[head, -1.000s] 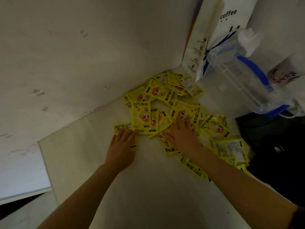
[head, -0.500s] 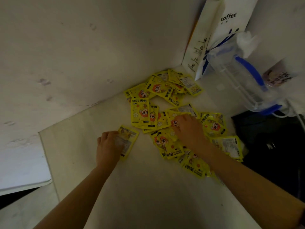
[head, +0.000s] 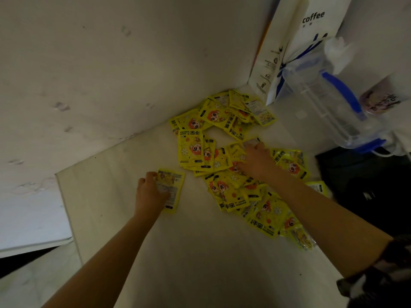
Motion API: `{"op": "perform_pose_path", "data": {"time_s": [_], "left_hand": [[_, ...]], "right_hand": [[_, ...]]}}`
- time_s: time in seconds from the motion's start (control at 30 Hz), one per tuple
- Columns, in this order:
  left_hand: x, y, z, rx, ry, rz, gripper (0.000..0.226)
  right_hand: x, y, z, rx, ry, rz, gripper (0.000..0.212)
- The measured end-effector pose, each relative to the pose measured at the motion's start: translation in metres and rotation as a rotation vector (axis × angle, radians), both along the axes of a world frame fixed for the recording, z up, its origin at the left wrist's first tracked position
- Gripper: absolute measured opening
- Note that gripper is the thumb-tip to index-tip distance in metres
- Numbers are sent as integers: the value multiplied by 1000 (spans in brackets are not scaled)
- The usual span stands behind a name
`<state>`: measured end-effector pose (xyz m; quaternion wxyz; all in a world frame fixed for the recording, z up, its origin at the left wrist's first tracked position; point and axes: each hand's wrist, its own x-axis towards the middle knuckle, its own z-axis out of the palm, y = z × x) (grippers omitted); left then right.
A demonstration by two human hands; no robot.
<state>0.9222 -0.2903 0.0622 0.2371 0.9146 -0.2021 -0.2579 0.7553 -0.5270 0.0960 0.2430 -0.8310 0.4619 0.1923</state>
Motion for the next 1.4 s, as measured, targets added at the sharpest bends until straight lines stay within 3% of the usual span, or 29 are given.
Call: {"op": "perform_pose_path", "data": {"time_s": [0.2,0.33,0.47,0.6,0.7,0.83,1.07,1.23,1.4], "left_hand": [[5,9,6,54,77,-19,48],[17,4,15,-20,89,59,37],[29,-21,23,-190,202,196,36],[35,-60,25,-246,249,185,32],[37,-89,24,-254,212,154,29],[38,-110,17,-127,106,39,26],[41,-116,3,42,-3,-23,40],[38,-121,3,-41,50,60,31],[34,-121,3,-174,178,297,21]], "right_hand": [[-21,14,-5,183,-146,-251,77],[-33,10,2,153,-171,-283,70],[-41,-12,13,85,-173,-213,69],[-36,-36,24,7,-207,-152,59],[-24,-50,27,42,-149,-35,70],[-10,-68,19,90,-102,60,74],[7,-75,2,53,83,274,58],[8,-75,1,33,110,301,61],[1,-75,1,36,82,250,66]]}}
